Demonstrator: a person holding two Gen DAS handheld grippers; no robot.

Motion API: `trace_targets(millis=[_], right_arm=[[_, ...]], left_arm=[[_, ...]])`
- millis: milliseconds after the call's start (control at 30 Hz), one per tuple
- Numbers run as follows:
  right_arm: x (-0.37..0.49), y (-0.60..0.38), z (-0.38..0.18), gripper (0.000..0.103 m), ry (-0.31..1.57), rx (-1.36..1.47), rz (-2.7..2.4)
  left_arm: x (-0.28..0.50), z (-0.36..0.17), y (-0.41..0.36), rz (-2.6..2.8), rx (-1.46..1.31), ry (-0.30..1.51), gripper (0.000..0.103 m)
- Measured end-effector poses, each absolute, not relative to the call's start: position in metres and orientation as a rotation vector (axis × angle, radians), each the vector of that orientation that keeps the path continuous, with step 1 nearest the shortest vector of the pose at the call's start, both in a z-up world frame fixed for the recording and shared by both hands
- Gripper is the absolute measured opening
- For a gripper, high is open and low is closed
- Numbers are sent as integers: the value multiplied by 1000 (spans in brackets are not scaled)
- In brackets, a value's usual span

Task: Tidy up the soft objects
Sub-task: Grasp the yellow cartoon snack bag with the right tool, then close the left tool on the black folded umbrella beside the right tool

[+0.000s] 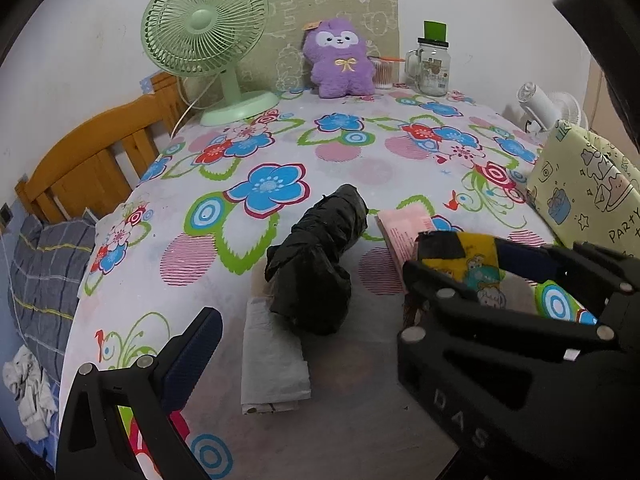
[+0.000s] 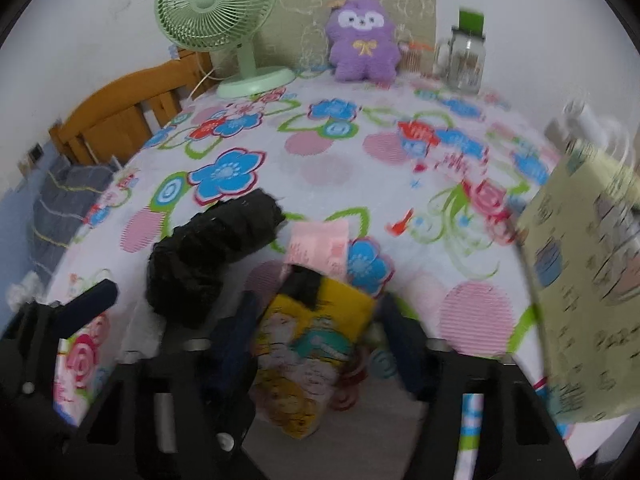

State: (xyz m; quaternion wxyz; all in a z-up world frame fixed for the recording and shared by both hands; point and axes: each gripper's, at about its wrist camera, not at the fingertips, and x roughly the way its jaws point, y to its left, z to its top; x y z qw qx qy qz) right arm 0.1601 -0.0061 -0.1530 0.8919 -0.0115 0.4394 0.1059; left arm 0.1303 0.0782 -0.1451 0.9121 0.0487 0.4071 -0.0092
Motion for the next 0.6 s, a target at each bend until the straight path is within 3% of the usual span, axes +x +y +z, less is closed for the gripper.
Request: trace_targets(millis=[600], right_arm=[[178, -10, -136, 54, 839, -43, 185]], left_arm=[[159, -138, 84, -48, 40, 808, 100]])
